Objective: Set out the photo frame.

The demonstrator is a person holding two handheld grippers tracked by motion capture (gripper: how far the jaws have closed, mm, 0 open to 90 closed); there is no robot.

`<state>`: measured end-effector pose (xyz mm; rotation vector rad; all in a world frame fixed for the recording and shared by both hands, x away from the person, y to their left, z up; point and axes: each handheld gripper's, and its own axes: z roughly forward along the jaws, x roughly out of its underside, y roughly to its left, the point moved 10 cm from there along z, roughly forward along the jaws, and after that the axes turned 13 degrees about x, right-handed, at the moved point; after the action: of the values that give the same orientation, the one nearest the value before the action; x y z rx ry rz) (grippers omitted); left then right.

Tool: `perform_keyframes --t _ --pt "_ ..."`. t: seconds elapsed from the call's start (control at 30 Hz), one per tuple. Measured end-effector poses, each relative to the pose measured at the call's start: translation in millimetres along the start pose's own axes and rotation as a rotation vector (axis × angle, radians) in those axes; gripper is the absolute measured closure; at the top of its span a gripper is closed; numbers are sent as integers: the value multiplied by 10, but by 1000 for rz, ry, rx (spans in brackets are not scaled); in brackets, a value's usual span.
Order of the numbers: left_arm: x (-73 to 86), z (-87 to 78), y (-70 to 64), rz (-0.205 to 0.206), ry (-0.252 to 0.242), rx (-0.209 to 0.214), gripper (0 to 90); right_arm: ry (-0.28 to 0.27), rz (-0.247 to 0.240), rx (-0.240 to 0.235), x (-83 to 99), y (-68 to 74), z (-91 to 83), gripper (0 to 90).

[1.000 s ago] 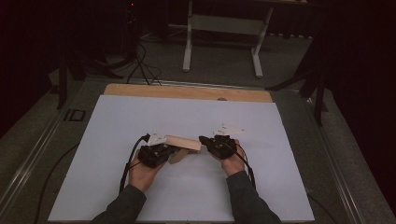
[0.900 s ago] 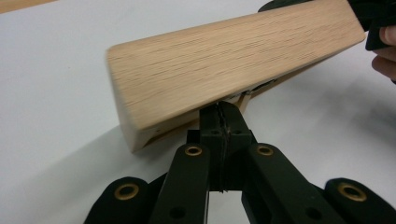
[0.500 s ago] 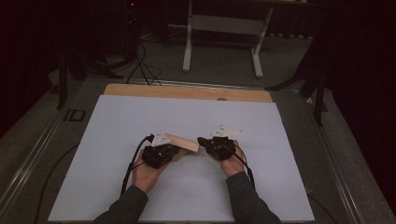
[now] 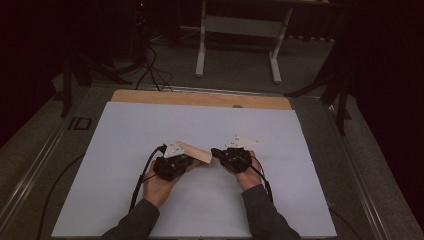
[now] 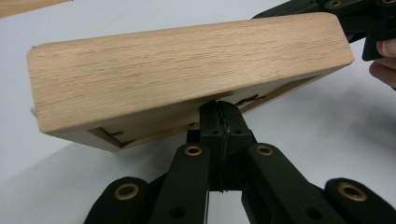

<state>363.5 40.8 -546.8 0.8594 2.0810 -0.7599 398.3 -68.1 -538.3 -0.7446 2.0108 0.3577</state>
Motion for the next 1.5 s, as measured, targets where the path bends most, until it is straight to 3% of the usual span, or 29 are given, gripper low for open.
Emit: perform_keyframes --t 1.5 --pt "0 58 13 3 4 -7 896 15 -37 -20 46 109 -49 898"
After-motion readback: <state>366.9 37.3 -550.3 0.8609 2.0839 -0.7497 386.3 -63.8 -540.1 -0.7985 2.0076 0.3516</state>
